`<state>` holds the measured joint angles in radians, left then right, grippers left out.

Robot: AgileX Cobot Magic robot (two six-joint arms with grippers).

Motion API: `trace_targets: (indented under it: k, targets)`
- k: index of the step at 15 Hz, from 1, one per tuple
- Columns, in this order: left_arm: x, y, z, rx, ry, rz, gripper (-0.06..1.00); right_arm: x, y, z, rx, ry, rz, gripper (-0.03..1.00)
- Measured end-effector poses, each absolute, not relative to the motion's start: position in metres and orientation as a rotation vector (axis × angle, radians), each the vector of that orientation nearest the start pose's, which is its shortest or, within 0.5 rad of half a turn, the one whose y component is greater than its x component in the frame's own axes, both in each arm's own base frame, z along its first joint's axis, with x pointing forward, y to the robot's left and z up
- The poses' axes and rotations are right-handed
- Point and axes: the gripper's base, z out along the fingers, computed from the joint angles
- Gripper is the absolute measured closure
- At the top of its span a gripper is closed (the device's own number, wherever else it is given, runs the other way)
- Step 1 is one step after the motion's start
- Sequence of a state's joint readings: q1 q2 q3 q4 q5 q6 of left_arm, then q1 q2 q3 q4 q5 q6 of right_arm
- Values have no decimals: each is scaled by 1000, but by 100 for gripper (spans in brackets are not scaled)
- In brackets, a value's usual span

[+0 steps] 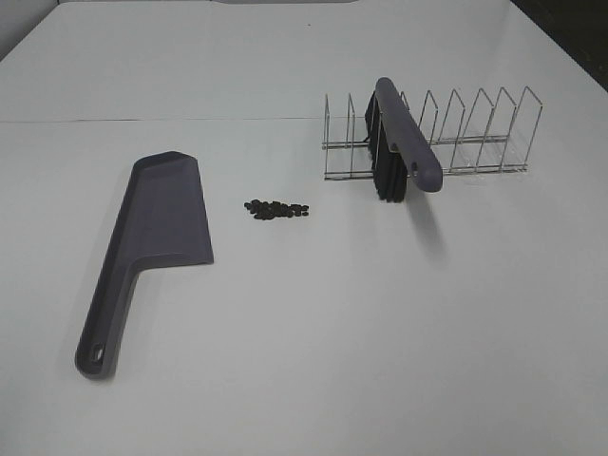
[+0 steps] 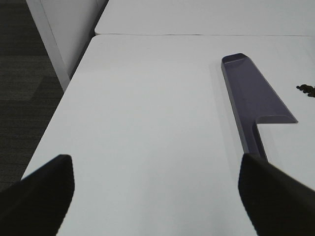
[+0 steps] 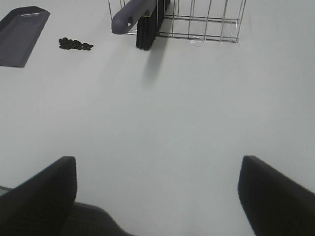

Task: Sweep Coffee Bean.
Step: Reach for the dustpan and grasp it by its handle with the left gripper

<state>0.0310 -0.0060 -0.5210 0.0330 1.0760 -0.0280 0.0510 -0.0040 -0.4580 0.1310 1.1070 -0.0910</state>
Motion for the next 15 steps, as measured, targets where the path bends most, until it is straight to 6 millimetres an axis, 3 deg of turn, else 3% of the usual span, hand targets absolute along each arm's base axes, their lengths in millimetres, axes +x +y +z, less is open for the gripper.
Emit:
trace_targets:
  k: [5,15]
  targets:
    - [-5,2,282,-64,2052,40,11,-4,10,262,-158,2119,136,21]
    - [46,5,274,-68,2406,53,11,-4,10,262,-158,2119,136,21]
